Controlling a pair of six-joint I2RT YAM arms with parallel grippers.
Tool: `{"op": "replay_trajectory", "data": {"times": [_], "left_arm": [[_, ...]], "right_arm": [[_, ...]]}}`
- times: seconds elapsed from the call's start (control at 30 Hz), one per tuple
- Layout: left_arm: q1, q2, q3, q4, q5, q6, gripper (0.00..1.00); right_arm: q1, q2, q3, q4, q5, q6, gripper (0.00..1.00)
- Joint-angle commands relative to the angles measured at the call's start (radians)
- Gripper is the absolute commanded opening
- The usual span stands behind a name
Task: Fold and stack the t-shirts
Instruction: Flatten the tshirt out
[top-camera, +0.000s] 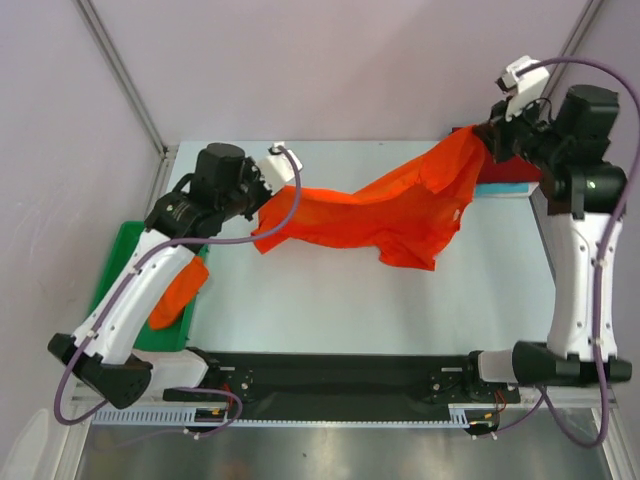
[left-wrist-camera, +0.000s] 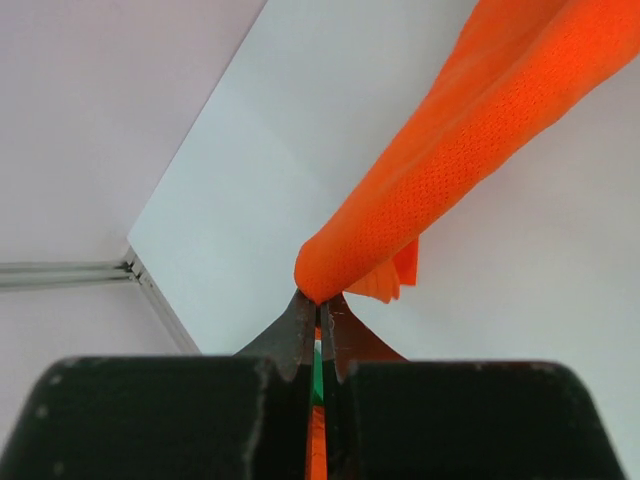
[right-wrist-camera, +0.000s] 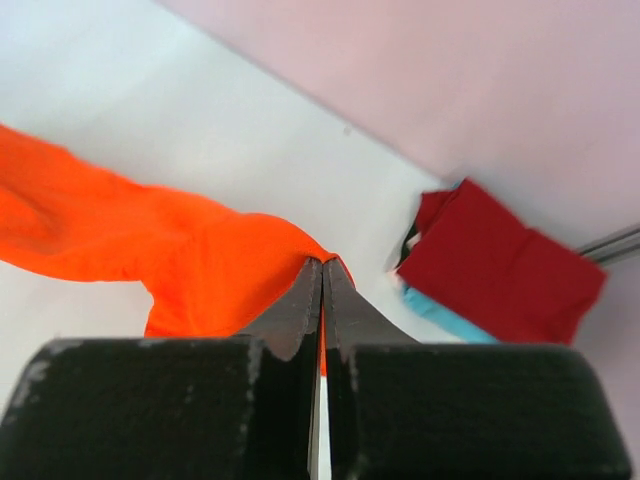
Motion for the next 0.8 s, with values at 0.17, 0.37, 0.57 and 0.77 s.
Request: {"op": "replay_trajectory", "data": {"times": [0.17, 0.37, 0.57, 0.77], "left_arm": [[0.003, -0.168, 0.136, -0.092, 0.007, 0.014, 0.0], [0.006, -0.191, 0.24, -0.116, 0.012, 0.021, 0.0], [0.023, -0.151, 0.138, -0.032, -0.044, 0.03, 0.0], [0.07, -0.093, -0.114, 0.265, -0.104, 0.07, 0.0]], "right_arm": [[0.002, -0.253, -0.043, -0.019, 0.028, 0.041, 0.0], [0.002, -0.307, -0.046, -0.015, 0.022, 0.055, 0.0], [0.002, -0.276, -0.133, 0.123, 0.042, 0.127, 0.0], [0.003, -0.094, -0.143, 0.281, 0.047, 0.158, 0.0]]}}
